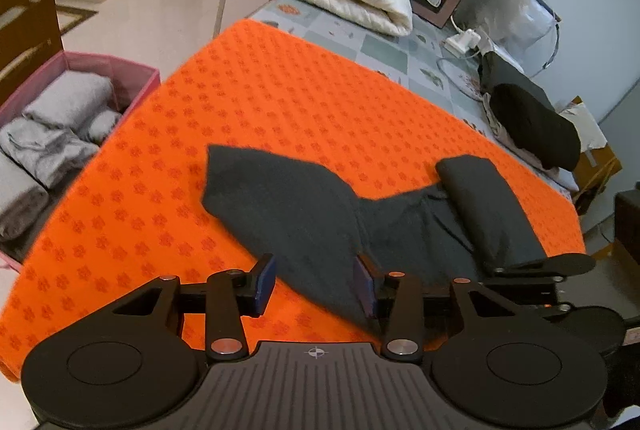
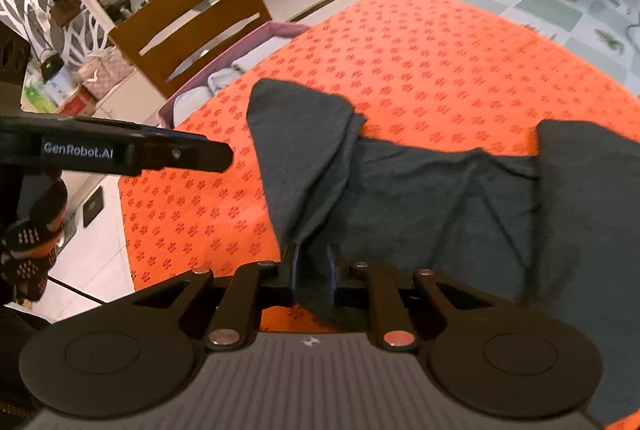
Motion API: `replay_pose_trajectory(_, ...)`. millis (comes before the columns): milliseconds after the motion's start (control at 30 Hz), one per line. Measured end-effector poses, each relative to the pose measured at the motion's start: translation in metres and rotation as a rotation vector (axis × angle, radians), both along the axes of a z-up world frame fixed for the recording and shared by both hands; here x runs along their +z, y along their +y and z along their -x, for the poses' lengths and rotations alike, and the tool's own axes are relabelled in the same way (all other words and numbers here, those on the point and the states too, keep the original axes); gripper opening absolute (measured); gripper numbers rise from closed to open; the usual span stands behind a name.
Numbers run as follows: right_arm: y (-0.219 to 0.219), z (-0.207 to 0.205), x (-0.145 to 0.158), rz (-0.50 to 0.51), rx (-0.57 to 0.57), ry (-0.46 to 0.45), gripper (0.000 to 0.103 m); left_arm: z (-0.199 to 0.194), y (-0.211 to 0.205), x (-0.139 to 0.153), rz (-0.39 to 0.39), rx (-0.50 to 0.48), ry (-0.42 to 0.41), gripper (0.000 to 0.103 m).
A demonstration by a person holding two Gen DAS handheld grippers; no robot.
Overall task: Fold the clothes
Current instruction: 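Pull the garment edges apart with both tools to spread it on the cloth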
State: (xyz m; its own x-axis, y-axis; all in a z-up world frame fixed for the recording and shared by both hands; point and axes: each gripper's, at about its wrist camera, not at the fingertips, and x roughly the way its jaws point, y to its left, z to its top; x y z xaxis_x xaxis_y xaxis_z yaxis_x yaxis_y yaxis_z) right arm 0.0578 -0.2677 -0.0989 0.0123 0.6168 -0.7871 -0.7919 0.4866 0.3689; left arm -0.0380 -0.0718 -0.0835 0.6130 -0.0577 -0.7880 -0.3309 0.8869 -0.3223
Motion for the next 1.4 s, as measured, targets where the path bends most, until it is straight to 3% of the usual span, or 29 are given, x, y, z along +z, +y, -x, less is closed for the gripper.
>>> replay_pose_trajectory(100, 0.004, -0.001, -0.007, 0.005, 0.006, 0.025, 0.018, -0.005, -0.006, -0.006, 0.031, -0.014, 0.008, 0.052)
replay_pose_trajectory(433, 0.018, -0.002, -0.023, 0.023, 0.038, 0.047, 0.018, -0.035, -0.027, -0.034, 0.042, -0.056, 0.099, 0.051)
replay_pose_trajectory(533, 0.022, -0.002, -0.025, 0.028, 0.052, 0.048, 0.017, -0.036, -0.026, -0.036, 0.039, -0.052, 0.106, 0.035)
replay_pose_trajectory(567, 0.022, -0.001, -0.026, 0.029, 0.056, 0.048, 0.015, -0.035, -0.024, -0.035, 0.037, -0.050, 0.101, 0.021)
replay_pose_trajectory(600, 0.022, -0.001, -0.025, 0.028, 0.056, 0.045, 0.006, -0.035, -0.022, -0.034, 0.041, -0.054, 0.093, 0.008)
replay_pose_trajectory(633, 0.022, -0.001, -0.024, 0.028, 0.056, 0.042, 0.004, -0.034, -0.020, -0.032, 0.045, -0.054, 0.084, 0.006)
replay_pose_trajectory(900, -0.003, -0.017, 0.000, -0.006, -0.102, -0.030, 0.003, -0.031, -0.007, -0.007, -0.070, -0.005, 0.026, 0.002)
replay_pose_trajectory(1033, -0.031, -0.033, 0.021, -0.039, -0.212, -0.066, 0.003, -0.030, 0.012, -0.003, -0.024, 0.018, 0.032, 0.002)
replay_pose_trajectory(1133, -0.051, -0.044, 0.037, -0.064, -0.286, -0.088, 0.003, -0.032, 0.014, 0.001, 0.069, -0.021, 0.003, 0.009)
replay_pose_trajectory(1300, -0.063, -0.050, 0.042, -0.087, -0.328, -0.080, 0.003, -0.040, -0.017, 0.008, 0.147, -0.204, -0.044, 0.043)
replay_pose_trajectory(1400, -0.062, -0.047, 0.042, -0.095, -0.332, -0.077, 0.003, -0.047, -0.042, 0.004, 0.153, -0.315, -0.034, 0.052)
